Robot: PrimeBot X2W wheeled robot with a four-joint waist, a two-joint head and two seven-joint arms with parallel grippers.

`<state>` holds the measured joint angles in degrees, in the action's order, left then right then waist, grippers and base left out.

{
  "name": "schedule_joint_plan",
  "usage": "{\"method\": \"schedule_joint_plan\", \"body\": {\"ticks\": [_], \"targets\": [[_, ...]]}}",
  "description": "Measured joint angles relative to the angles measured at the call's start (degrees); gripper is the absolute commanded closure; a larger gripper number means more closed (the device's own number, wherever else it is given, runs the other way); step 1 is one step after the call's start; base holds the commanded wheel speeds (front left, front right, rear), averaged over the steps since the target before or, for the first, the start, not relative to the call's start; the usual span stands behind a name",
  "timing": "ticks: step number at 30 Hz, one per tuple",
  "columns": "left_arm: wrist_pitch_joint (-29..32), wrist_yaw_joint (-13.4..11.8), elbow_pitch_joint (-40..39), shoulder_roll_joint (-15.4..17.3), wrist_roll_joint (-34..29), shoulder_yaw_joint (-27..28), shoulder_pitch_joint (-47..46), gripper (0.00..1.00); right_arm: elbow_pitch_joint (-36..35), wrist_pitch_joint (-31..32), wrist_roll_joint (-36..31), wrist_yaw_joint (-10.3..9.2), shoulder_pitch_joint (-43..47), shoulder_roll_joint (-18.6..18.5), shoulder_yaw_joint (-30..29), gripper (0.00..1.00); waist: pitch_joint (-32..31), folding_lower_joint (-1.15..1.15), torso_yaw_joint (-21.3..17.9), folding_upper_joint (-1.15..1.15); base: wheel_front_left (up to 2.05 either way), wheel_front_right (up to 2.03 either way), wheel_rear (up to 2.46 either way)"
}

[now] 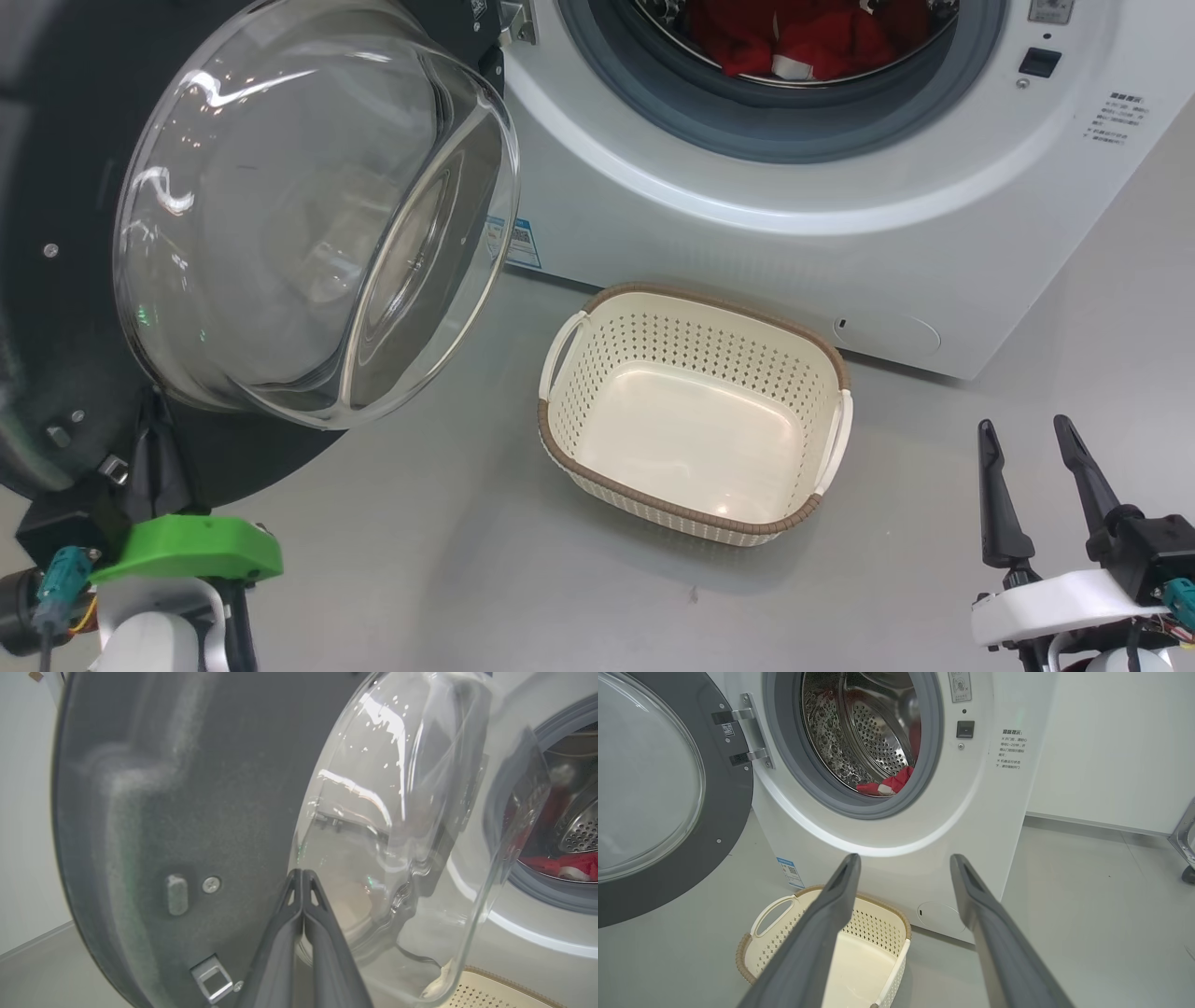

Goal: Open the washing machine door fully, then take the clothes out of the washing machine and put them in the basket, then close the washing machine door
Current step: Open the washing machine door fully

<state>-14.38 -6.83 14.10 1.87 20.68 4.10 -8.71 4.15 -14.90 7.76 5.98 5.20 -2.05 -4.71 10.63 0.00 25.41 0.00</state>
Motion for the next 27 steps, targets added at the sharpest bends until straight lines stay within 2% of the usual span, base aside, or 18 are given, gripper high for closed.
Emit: {"method": "schedule_joint_plan", "body": {"ticks": [10, 17, 25, 26, 27], "targets": [[-0.1, 0.2, -3.4, 0.0, -1.7, -5.3, 4.3, 1.0, 0.1, 0.0, 0.1, 0.01, 0.0, 0.0, -0.2, 0.0, -1.2, 0.0, 0.7, 0.0, 0.0, 0.0, 0.0], [-0.1, 2.1, -4.4, 0.1, -2.0, -11.4, 7.6, 1.0, 0.5, 0.0, 0.3, 0.01, 0.0, 0.0, 1.0, 0.0, -1.5, 0.0, 0.2, 0.0, 0.0, 0.0, 0.0], [-0.1, 3.7, -5.4, 0.2, -1.7, -17.6, 9.0, 1.0, 1.0, 0.0, 1.2, 0.01, 0.0, 0.0, 2.4, 0.0, -2.1, 0.0, -2.2, 0.0, 0.0, 0.0, 0.0], [-0.1, 3.7, -5.4, 0.2, -1.3, -18.1, 9.0, 0.95, 1.1, 0.0, 1.6, 0.0, 0.0, 0.0, 2.6, 0.0, -2.1, 0.0, -2.6, 0.01, 0.0, 0.0, 0.0], [-0.1, 3.7, -5.4, 0.2, -0.9, -18.6, 9.0, 0.73, 1.2, 0.0, 2.0, 0.0, -0.1, 0.0, 2.9, 0.0, -2.2, 0.0, -3.1, 0.0, 0.0, 0.0, 0.0]]}}
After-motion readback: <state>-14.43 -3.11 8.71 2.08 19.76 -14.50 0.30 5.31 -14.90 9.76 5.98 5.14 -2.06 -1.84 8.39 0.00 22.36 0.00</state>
